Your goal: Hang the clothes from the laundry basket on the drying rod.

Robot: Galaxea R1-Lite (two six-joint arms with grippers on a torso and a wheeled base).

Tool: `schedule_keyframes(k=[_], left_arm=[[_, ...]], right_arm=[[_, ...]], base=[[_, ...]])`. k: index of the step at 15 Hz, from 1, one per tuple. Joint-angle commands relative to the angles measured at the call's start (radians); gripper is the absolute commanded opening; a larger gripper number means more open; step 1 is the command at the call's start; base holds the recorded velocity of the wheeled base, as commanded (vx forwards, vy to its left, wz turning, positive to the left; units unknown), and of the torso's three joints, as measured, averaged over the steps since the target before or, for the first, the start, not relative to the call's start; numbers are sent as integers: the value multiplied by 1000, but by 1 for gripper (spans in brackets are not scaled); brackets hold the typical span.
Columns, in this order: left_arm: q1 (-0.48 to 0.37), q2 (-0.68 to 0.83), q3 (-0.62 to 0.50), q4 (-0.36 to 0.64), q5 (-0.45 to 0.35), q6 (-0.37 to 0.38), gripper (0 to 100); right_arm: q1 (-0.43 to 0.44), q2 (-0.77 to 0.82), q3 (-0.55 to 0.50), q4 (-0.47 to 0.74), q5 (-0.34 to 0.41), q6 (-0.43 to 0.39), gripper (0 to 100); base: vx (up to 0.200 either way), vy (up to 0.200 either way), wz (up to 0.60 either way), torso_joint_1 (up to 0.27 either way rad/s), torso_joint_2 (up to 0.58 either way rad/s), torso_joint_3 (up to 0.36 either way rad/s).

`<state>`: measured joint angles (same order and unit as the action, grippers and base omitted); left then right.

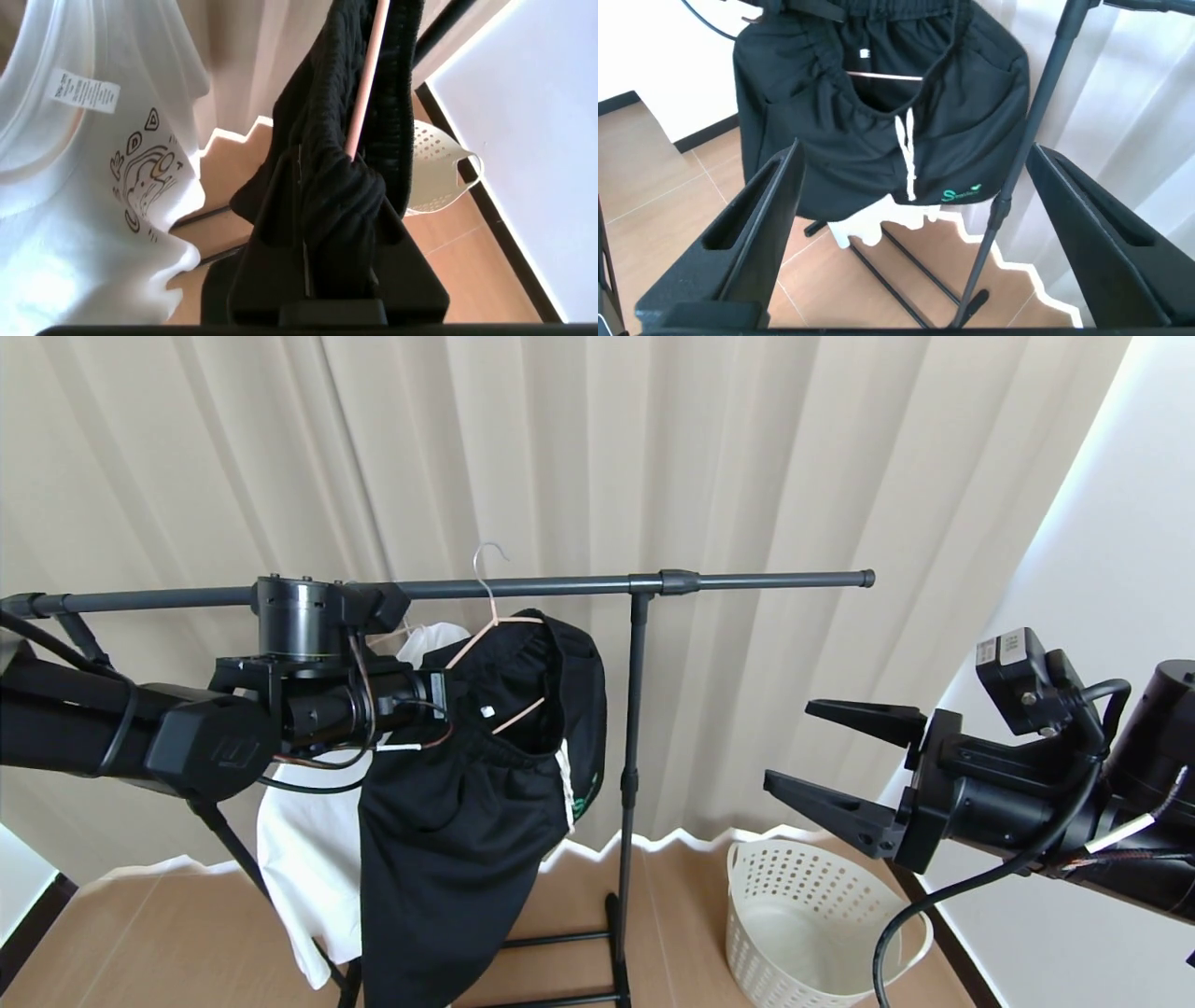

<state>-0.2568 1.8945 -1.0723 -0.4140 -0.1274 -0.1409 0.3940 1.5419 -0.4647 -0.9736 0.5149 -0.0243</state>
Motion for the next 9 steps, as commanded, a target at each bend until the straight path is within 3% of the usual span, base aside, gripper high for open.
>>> schedule_keyframes(k=[1, 9], left_arm=[[-1, 41, -14, -2, 0, 0, 0], [5, 107, -49, -38, -1, 0, 0]], right_arm=[[0, 4, 0, 0, 1, -2, 100], [0, 24, 1, -5, 1, -3, 100]], base=[[0, 0, 0, 0, 0, 0], [0, 0, 0, 0, 0, 0]])
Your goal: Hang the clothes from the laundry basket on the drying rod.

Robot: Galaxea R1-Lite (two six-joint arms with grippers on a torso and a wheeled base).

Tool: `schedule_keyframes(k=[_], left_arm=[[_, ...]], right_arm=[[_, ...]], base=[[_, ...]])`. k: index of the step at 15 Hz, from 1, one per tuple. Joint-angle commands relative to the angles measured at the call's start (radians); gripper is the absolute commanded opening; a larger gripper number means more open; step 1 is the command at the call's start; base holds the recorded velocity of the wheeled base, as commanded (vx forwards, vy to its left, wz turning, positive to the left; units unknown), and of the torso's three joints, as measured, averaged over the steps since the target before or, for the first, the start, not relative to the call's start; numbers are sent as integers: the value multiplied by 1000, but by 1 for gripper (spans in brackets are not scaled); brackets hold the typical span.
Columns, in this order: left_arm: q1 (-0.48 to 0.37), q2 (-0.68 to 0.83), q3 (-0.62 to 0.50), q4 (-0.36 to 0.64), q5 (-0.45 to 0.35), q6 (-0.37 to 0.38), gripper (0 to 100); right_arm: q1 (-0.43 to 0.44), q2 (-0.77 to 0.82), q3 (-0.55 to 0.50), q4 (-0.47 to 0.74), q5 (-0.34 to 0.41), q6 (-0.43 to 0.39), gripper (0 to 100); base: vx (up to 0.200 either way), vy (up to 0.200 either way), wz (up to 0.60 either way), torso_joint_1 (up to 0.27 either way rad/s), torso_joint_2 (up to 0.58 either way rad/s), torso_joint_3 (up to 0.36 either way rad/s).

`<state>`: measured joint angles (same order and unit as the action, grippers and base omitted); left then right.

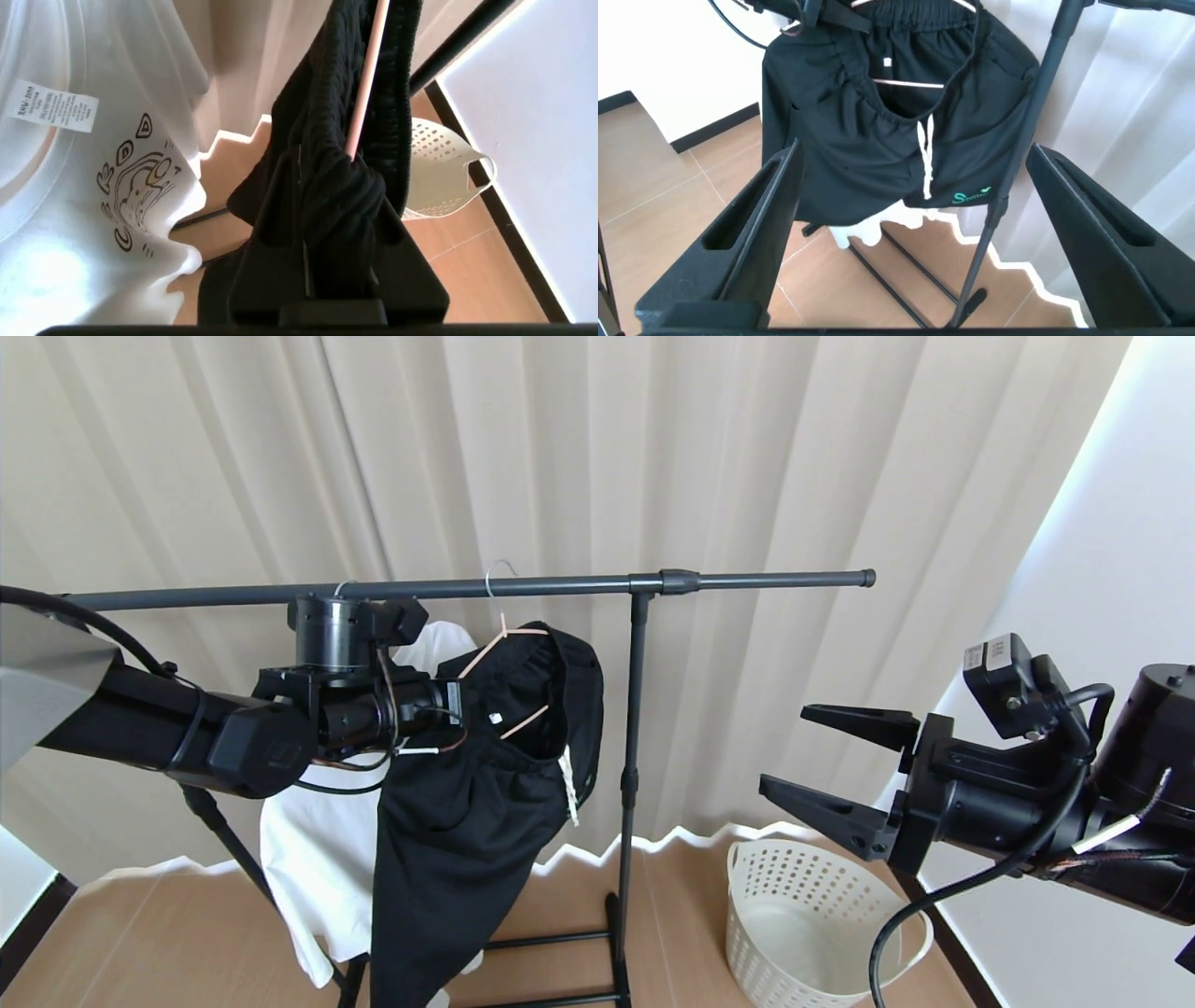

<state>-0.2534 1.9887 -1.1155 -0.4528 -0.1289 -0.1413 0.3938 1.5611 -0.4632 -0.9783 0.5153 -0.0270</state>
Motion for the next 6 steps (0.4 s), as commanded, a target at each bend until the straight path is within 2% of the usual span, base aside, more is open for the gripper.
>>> schedule_keyframes(k=[1, 6], left_arm=[[0, 19, -9, 0, 0, 0, 0], [2, 39, -18, 0, 0, 0, 0]], right_arm=[[0, 5, 0, 0, 0, -1, 100], [0, 11, 0, 0, 0, -1, 100]], base=[[0, 0, 0, 0, 0, 0], [0, 0, 0, 0, 0, 0]])
